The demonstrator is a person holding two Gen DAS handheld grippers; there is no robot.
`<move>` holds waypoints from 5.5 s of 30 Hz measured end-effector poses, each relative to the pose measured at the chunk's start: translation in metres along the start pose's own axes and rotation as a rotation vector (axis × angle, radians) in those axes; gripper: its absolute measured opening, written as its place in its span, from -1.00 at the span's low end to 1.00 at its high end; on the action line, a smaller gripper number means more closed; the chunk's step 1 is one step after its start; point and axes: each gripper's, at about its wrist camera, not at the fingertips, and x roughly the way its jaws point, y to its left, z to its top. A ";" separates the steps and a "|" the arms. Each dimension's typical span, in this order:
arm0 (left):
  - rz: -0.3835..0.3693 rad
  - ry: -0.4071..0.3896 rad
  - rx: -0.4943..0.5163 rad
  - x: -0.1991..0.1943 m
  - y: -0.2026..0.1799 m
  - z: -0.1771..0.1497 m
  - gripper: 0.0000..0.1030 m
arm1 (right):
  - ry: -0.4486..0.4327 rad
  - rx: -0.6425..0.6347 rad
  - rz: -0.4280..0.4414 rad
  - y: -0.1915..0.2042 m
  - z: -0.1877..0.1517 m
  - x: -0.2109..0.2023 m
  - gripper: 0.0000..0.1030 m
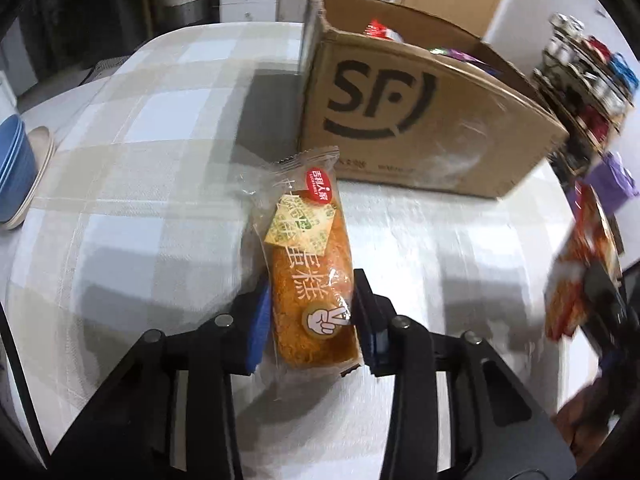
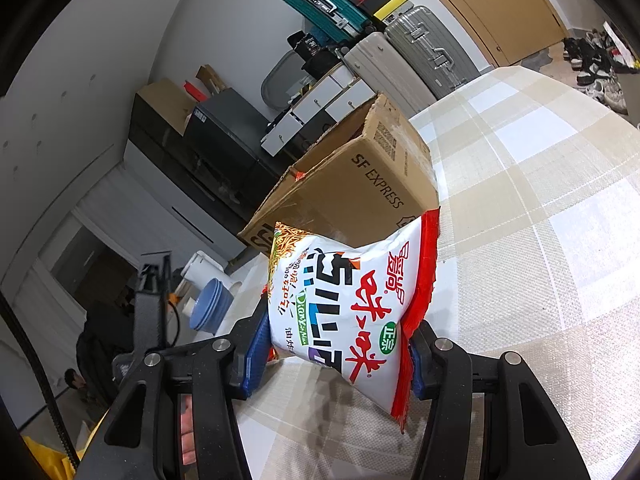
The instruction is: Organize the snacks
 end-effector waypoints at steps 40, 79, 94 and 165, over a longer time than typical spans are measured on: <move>-0.230 -0.338 0.149 -0.175 -0.008 0.119 -0.35 | -0.016 -0.364 -0.104 0.149 0.175 0.012 0.06; -0.147 -0.172 0.189 0.025 -0.056 0.258 -0.34 | 0.157 -0.286 -0.281 0.074 0.216 0.130 0.06; -0.147 -0.216 0.158 -0.003 -0.033 0.235 0.02 | 0.230 -0.291 -0.327 0.063 0.209 0.152 0.32; 0.014 -0.600 0.061 -0.237 0.000 -0.061 0.98 | -0.306 -0.526 -0.271 0.188 -0.006 -0.100 0.99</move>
